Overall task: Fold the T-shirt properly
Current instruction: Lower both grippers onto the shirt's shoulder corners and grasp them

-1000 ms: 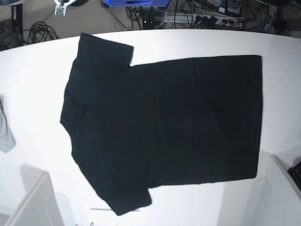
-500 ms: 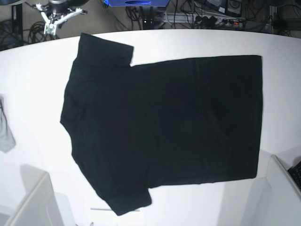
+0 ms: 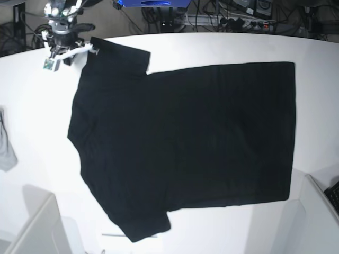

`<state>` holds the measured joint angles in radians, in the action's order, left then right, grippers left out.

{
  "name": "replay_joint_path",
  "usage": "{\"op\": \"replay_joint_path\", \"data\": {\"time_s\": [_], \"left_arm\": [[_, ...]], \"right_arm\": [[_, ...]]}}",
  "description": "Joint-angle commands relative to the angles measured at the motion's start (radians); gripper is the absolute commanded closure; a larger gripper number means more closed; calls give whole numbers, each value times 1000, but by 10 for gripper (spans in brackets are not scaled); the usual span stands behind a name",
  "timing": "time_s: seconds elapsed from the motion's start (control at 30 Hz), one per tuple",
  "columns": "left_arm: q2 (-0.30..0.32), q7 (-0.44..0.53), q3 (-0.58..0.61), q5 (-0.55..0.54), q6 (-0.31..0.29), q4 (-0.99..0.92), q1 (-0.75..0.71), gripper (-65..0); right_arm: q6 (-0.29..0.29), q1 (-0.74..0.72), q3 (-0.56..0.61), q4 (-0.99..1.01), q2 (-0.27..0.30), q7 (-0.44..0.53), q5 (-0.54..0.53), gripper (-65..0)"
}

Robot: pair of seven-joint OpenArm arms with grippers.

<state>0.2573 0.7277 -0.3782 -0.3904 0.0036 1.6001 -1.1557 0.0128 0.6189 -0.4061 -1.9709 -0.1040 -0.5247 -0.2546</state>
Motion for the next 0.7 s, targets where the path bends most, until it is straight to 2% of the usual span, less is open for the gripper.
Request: {"op": "replay_joint_path", "data": {"time_s": [0.0,0.1,0.2,0.27,0.33,0.4,0.47,0.5,0.57,0.63,0.67], "left_arm": [[6,20,-5,0,6,13,-13,0],[7,-89,-6,-3,6,35,10,0],[7,-199,-12,-68,6,62,30,0],[10,-222,-12,-163,2,64,46,0],[27,-231,-12,-219,2,64,59,-133],[43,-231,-6,-249,2,62,73,-276],[43,-231,-5,-255,2,62,87,-392],[43,-231,-3,-256,2,61,96,-429],[43,-231,-2,-256,2,59,112,-474],[44,-237,0,-258,2,58,131,-469],[44,-271,-2,-258,2,56,144,-464]], "right_arm": [[-4,-4,-20,-20,10,-13,-50,-149],[-3,-34,-84,-15,10,-82,-203,-339],[22,-54,-127,-12,31,-128,-300,-438],[74,-63,-136,-9,51,-156,-345,-431],[106,-69,-138,-5,56,-170,-358,-423],[114,-70,-132,8,59,-173,-360,-423],[114,-80,-130,20,59,-174,-358,-423],[114,-81,-129,28,59,-174,-358,-423],[115,-83,-121,54,57,-174,-360,-423],[115,-86,-92,83,60,-170,-358,-423],[115,-90,-84,98,60,-171,-358,-423]]}}
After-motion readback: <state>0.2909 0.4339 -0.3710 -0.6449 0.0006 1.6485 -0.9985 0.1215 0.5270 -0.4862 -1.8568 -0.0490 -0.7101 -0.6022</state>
